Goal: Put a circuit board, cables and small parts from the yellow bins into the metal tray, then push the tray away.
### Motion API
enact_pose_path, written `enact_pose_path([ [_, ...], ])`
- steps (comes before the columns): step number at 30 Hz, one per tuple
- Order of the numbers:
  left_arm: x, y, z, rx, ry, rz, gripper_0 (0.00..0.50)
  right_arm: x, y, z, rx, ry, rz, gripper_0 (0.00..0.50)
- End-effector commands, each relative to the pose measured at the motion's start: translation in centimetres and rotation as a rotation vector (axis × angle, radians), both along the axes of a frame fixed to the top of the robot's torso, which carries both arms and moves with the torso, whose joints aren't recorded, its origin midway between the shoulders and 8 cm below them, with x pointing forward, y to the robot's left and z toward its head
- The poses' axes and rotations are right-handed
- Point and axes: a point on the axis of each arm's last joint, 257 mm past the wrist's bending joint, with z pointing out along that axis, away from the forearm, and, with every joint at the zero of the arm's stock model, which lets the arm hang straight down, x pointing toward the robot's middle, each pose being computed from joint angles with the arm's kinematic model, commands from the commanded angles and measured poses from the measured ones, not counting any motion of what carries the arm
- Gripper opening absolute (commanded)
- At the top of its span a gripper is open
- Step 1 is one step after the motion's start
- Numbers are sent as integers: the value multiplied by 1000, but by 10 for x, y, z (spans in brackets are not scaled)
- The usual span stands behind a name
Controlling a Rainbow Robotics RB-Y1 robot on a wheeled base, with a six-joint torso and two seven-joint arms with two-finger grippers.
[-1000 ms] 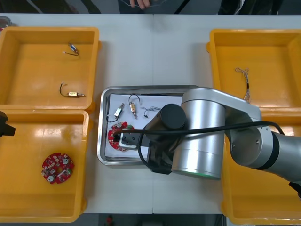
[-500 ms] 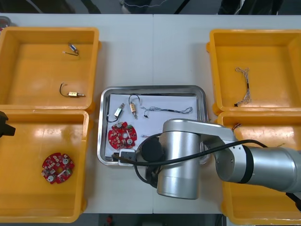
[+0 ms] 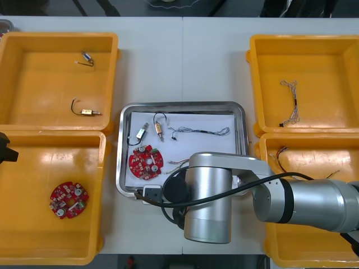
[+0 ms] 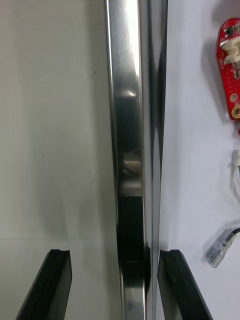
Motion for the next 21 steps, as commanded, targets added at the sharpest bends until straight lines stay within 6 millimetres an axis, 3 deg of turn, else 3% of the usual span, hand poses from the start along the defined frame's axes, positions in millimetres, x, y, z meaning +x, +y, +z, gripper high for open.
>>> enact_pose_path([
  [1, -5, 16, 13, 80, -16, -35, 500, -1, 27, 14, 10, -48, 94, 232],
  [2, -5, 16, 13, 80, -16, -35, 500, 0, 27, 14, 11, -52, 94, 99],
  [3, -5, 16, 13, 80, -16, -35, 500, 1, 29, 16, 10, -61, 100, 45],
  [5, -5, 16, 13, 80, -16, -35, 500, 1, 31, 17, 12, -68, 104, 2],
  [21, -5, 16, 13, 80, -16, -35, 500, 35, 9, 32, -36, -163, 92, 0],
])
